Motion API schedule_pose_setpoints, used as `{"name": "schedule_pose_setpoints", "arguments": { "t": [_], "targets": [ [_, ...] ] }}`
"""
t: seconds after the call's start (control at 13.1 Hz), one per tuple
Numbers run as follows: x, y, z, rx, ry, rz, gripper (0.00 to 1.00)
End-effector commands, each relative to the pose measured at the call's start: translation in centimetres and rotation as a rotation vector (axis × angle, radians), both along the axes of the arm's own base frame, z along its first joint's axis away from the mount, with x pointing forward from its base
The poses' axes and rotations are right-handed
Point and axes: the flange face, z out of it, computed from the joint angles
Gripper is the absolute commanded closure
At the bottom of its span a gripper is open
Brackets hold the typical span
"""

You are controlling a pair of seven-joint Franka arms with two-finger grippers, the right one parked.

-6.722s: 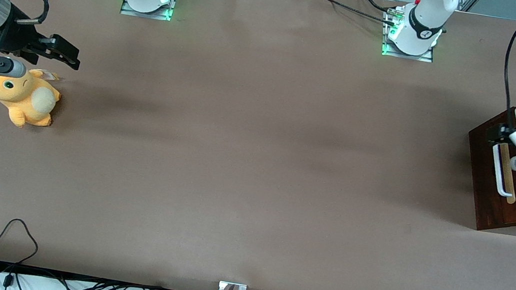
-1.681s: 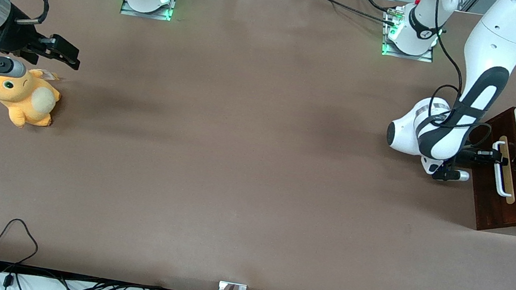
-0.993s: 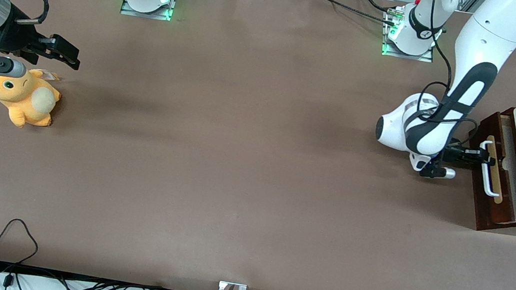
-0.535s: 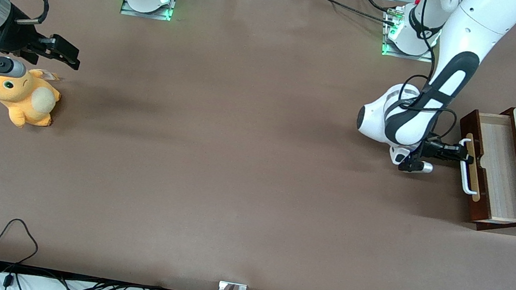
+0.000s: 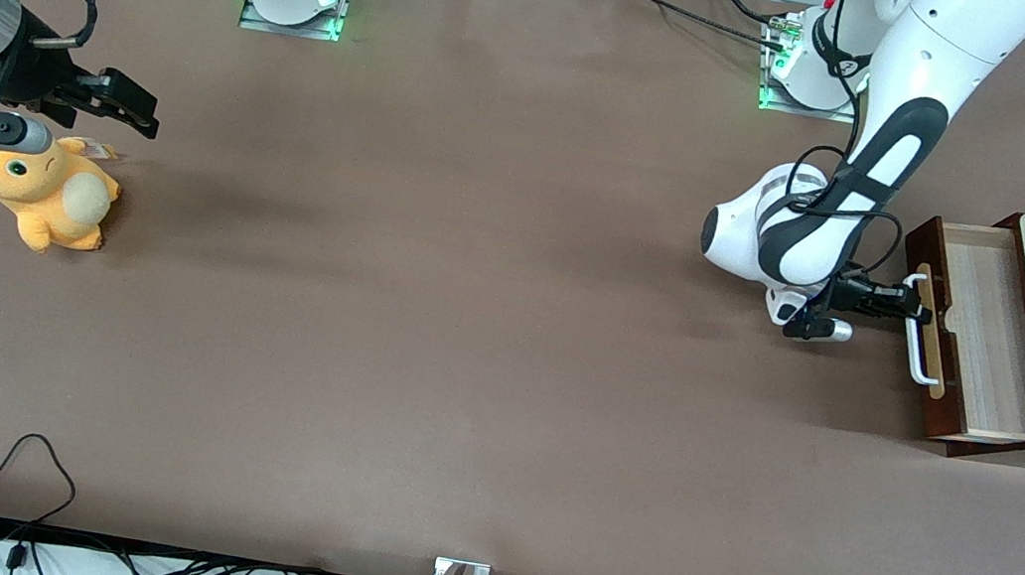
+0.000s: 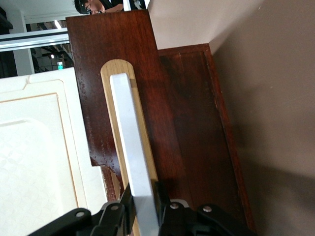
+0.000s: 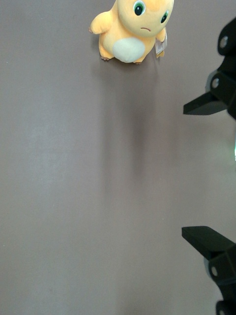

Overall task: Open lower drawer with left arm only
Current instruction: 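Pull the handle away from the cabinet with the left gripper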

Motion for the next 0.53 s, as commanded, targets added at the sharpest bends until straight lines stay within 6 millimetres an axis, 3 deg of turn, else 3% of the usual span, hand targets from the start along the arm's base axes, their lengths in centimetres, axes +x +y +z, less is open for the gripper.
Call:
{"name": "schedule_pose_setpoints", "arguments": {
  "t": [0.0, 0.08, 0.15, 0.23, 0.31, 0.46],
  "targets": [
    [1.03, -2.94, 1.56, -0.033, 0.021, -0.053, 1.0],
    [1.04, -2.96, 1.55, -0.035, 0.021, -0.054, 0.92],
    [1.04, -2.96, 1.55, -0.034, 0.024, -0.055, 0.62],
    [1.05, -2.88, 1.55, -0.034, 0.023, -0.053, 0.26],
    [1.23, -2.71, 1.97, -0.039, 0.016, -0.05, 0.06],
    [1.37, -2.8, 2.29, -0.047, 0.006, -0.051, 0.01]
  ]
}}
